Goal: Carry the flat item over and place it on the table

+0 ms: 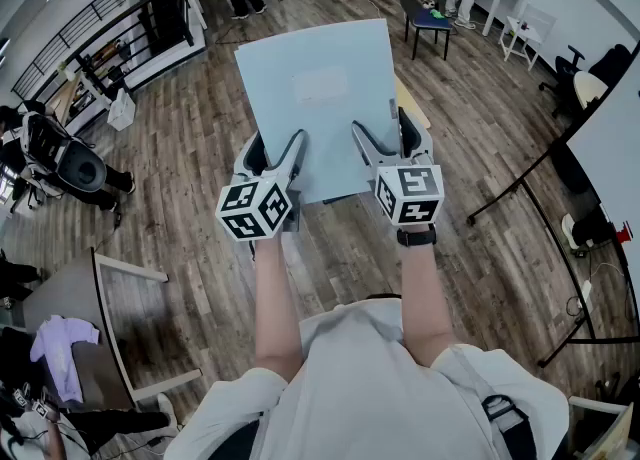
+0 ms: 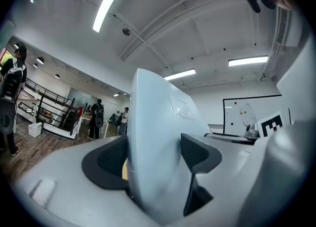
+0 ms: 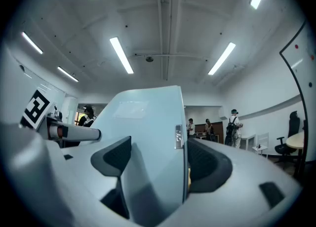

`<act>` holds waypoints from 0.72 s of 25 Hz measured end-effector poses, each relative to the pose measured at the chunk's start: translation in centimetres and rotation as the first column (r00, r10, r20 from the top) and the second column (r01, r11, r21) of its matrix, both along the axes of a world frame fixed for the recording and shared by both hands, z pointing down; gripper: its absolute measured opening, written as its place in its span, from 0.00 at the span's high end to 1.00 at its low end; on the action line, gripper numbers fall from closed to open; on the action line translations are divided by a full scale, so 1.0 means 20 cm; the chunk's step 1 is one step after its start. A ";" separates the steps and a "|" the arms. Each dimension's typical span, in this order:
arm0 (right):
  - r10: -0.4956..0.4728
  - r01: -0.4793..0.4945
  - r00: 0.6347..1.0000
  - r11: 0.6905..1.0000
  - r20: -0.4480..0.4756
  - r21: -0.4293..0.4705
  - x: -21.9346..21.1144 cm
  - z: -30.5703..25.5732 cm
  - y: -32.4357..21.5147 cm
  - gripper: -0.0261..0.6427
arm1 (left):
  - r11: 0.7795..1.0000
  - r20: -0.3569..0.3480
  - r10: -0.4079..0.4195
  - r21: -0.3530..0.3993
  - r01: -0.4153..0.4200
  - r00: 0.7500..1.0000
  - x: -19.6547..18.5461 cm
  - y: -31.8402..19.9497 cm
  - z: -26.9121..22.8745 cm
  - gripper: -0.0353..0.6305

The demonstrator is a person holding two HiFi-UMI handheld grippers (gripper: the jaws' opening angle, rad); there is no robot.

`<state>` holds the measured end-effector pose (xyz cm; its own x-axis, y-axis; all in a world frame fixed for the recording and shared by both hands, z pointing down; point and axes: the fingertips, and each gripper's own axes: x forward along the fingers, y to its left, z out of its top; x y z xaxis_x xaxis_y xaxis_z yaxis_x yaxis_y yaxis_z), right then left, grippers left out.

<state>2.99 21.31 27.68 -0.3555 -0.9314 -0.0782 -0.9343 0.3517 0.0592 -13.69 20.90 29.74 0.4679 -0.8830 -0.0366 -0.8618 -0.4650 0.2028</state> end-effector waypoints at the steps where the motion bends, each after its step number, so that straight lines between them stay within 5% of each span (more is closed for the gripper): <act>1: 0.002 -0.002 1.000 1.000 0.004 0.000 -0.01 0.01 -0.01 0.42 | 1.000 0.002 0.001 -0.001 -0.001 1.000 -0.01 -0.01 0.01 0.45; 11: 0.002 0.001 0.999 0.998 0.036 -0.061 -0.04 0.15 -0.12 0.42 | 0.998 -0.008 -0.017 -0.054 0.017 1.000 -0.04 -0.11 0.11 0.45; 18: -0.030 0.032 0.999 0.994 0.012 -0.105 -0.04 0.28 -0.46 0.42 | 0.993 0.009 -0.066 -0.100 0.067 0.998 -0.02 -0.41 0.24 0.45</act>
